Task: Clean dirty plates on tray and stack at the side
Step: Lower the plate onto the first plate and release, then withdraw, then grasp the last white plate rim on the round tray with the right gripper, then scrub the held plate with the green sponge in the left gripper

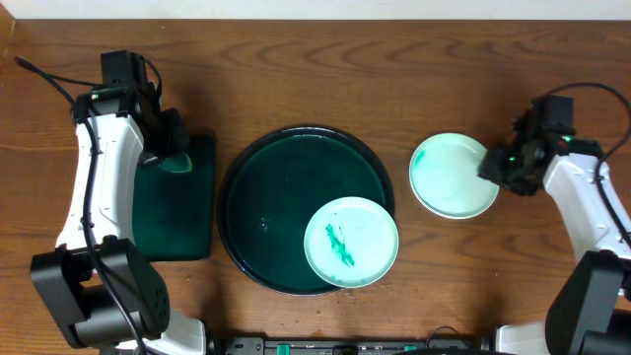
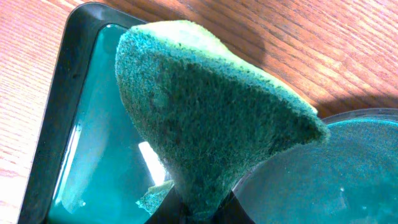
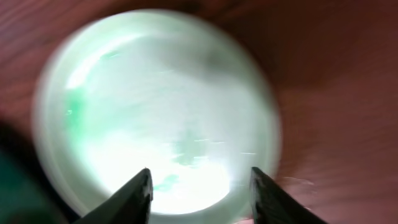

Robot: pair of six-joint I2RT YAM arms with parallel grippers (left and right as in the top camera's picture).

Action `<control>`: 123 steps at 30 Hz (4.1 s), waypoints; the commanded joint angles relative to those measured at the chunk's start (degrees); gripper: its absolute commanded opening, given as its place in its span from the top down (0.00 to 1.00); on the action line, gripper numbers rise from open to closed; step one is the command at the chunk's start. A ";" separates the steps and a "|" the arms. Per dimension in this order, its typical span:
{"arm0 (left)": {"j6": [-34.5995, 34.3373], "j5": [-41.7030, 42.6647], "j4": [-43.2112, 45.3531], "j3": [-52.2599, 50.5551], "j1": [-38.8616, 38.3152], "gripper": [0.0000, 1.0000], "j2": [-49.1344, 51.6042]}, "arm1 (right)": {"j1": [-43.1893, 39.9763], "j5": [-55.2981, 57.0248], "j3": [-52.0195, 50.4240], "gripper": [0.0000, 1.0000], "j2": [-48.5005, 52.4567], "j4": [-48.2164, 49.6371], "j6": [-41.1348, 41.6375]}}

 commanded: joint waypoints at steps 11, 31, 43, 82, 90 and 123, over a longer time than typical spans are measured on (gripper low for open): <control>-0.31 -0.94 0.22 -0.52 0.24 0.93 0.33 | 16.83 -12.02 3.37 0.42 -0.68 -7.85 -6.45; -0.31 -0.94 0.24 -0.52 0.24 0.93 0.33 | 31.58 -4.50 3.19 0.80 10.49 -15.43 -10.10; -0.33 -0.92 0.26 -0.52 0.24 0.92 0.33 | 33.64 -9.16 4.22 0.99 10.45 -6.73 -8.15; -4.57 2.12 1.90 -0.52 -8.55 0.93 0.33 | 38.82 -7.93 9.86 0.79 22.05 17.94 11.78; -6.58 2.12 2.03 -0.57 -11.85 0.93 0.33 | 39.12 -9.99 9.88 0.85 23.28 17.84 11.85; -14.45 6.62 11.47 -14.86 -28.06 0.93 14.23 | 39.45 -9.64 10.84 0.99 24.61 18.03 13.73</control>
